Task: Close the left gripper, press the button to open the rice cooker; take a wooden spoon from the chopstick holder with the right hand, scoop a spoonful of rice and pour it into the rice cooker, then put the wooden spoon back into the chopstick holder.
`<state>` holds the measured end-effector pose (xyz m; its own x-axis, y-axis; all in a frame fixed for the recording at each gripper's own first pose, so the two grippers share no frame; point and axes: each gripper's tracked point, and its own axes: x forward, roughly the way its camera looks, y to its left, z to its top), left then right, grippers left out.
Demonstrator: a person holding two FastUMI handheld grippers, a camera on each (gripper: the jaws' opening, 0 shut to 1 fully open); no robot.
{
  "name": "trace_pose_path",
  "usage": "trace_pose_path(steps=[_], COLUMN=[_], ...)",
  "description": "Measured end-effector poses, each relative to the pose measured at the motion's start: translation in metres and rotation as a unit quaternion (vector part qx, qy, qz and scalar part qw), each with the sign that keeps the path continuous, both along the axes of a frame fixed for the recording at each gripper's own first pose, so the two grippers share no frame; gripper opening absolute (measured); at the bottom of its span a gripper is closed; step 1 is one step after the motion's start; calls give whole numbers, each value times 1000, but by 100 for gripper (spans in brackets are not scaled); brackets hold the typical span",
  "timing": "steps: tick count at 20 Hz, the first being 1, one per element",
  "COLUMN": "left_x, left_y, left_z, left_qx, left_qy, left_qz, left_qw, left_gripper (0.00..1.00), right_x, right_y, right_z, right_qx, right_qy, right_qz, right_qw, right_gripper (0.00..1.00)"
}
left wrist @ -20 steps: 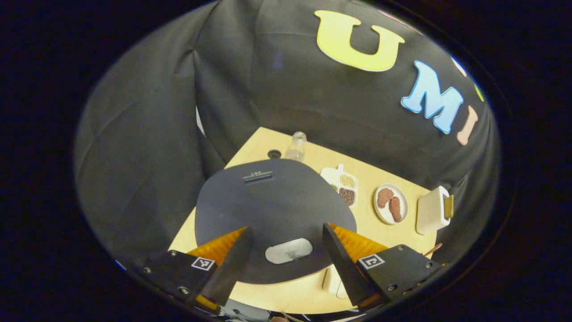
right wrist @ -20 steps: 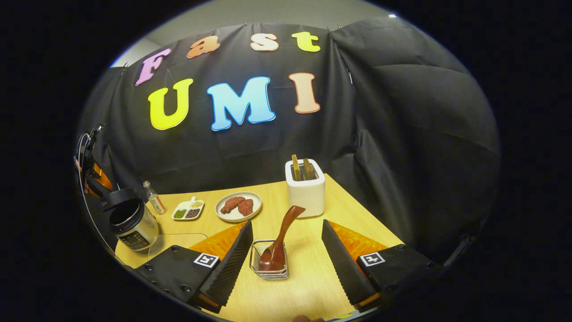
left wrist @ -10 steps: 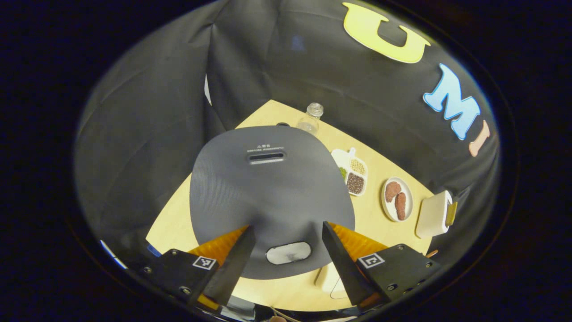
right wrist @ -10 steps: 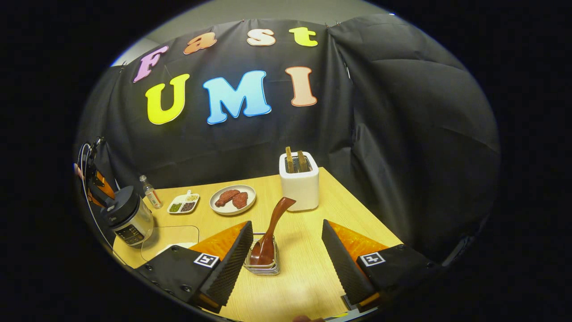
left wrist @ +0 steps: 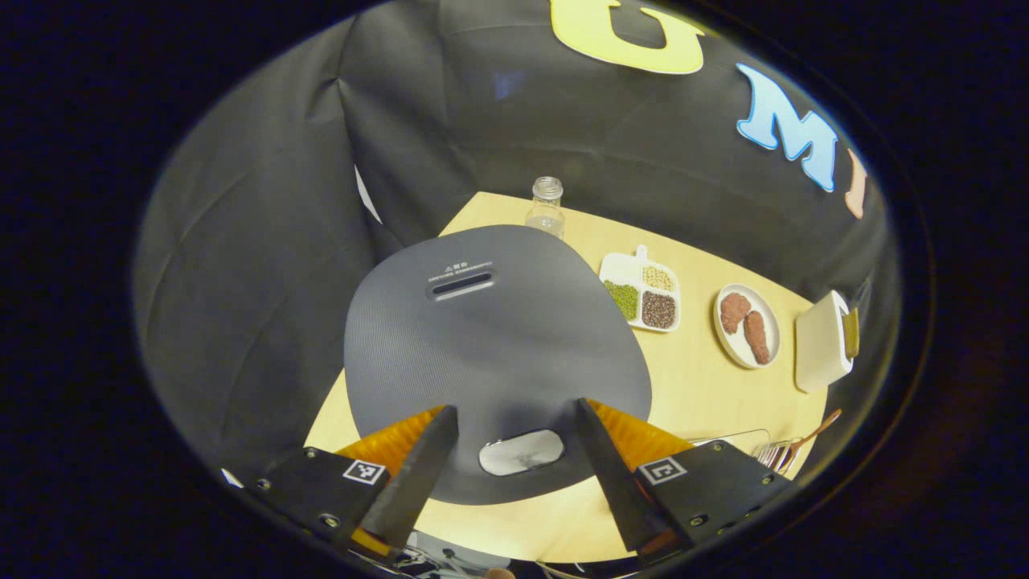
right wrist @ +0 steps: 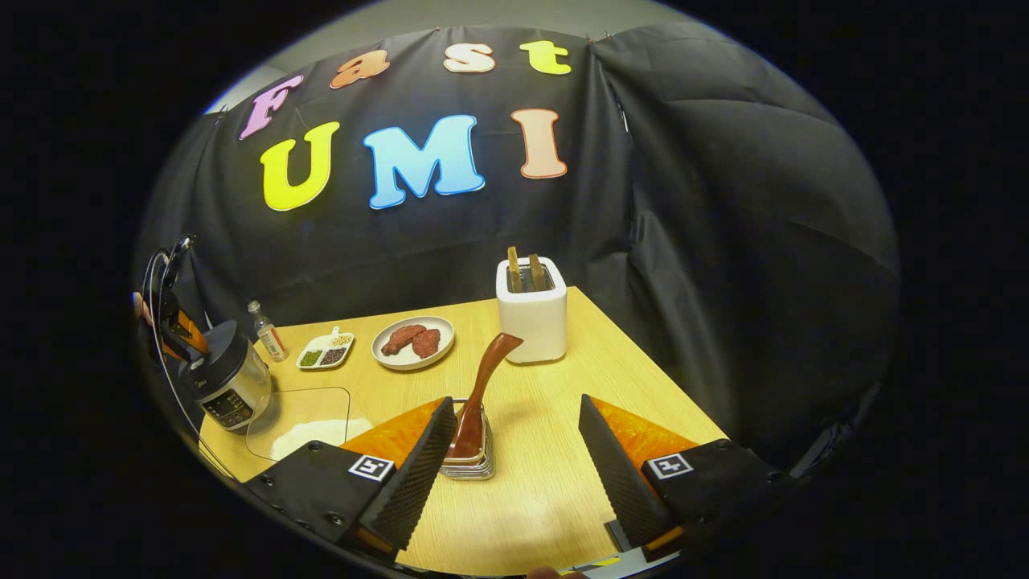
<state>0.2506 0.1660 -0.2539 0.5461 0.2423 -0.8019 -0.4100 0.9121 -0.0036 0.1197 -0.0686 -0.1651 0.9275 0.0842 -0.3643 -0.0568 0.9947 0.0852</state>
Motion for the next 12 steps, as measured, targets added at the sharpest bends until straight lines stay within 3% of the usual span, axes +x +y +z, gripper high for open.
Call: trace_pose_path(steps=[5, 7, 9, 12], left_x=[-4, -21, -28, -48], left_y=[-7, -36, -81, -110], left_z=[0, 4, 19, 49], left_qx=[8, -26, -75, -51], left_qy=[-4, 6, -30, -67], left_qz=[13, 7, 8, 6], left_qw=[1000, 1000, 997, 996], left_gripper=[98, 98, 96, 95], right_x=[-3, 0, 6, 25], right_y=[-13, -17, -21, -25], right_z=[12, 24, 37, 53], right_qx=[11, 21, 28, 23], right_qy=[-10, -21, -33, -48], right_qz=[-5, -1, 12, 40], right_qw=[1000, 1000, 999, 998], right_gripper=[98, 98, 98, 98])
